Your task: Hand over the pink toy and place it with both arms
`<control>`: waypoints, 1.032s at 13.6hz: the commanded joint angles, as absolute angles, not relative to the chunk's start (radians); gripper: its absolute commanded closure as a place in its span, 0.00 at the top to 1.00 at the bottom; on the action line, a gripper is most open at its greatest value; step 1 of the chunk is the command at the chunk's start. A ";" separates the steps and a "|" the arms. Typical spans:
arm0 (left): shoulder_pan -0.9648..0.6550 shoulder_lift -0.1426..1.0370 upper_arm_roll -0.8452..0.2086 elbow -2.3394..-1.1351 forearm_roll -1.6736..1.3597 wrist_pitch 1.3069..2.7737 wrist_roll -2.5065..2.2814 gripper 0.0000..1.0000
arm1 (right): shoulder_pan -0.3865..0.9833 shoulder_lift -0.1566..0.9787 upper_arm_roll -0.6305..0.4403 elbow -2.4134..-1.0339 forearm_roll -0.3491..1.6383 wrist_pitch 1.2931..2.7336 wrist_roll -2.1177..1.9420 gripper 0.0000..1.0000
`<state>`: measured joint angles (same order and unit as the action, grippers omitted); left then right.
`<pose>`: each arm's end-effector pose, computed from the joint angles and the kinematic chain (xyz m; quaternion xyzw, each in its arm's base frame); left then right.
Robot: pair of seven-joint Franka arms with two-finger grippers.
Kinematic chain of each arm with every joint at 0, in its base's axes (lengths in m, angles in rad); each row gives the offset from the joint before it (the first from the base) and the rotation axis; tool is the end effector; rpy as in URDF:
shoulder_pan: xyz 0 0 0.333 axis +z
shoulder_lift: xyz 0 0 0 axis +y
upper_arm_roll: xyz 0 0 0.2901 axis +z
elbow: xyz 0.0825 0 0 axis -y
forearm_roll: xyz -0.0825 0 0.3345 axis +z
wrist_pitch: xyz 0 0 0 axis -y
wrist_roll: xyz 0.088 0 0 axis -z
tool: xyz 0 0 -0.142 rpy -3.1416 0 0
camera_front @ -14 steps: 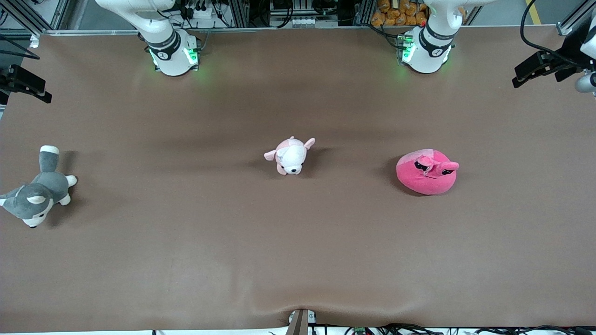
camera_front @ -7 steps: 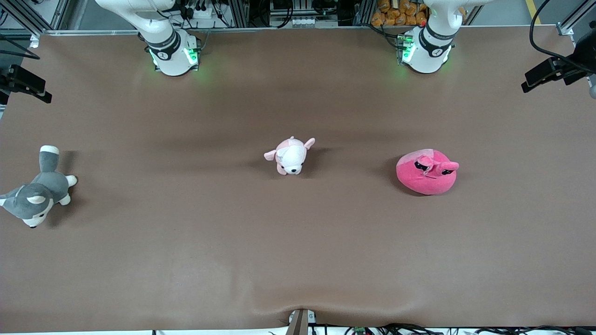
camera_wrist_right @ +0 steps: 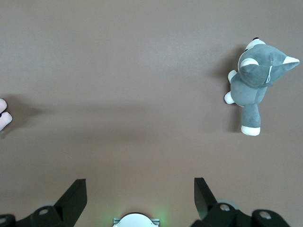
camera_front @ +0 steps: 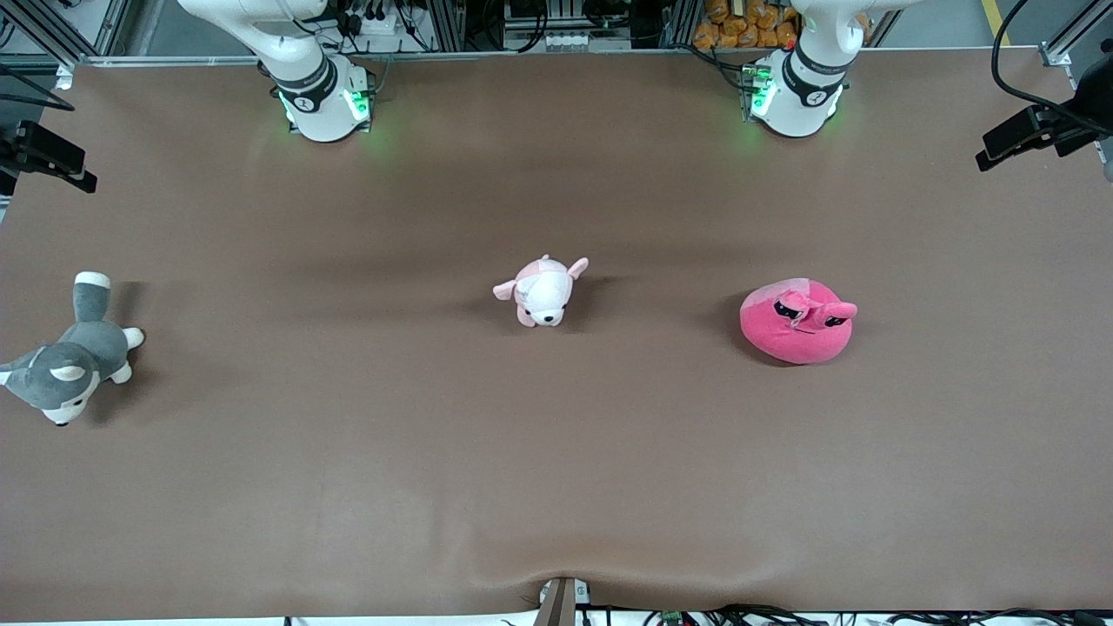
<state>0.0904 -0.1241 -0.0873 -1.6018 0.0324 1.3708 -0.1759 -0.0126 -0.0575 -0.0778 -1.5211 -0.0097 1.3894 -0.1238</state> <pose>0.4438 0.0039 0.5937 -0.9941 -0.0922 0.0516 0.0259 0.4646 -0.0448 0.5970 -0.9992 -0.0161 0.0372 0.0014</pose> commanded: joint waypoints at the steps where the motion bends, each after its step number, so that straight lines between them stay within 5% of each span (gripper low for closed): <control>1: 0.101 -0.114 -0.091 -1.586 0.044 1.341 -0.172 1.00 | -0.020 -0.048 -0.074 -1.497 -0.011 1.374 -0.132 1.00; 14: 0.103 -0.089 -0.090 -1.580 0.048 1.345 -0.210 1.00 | -0.020 -0.048 -0.074 -1.497 -0.011 1.373 -0.132 1.00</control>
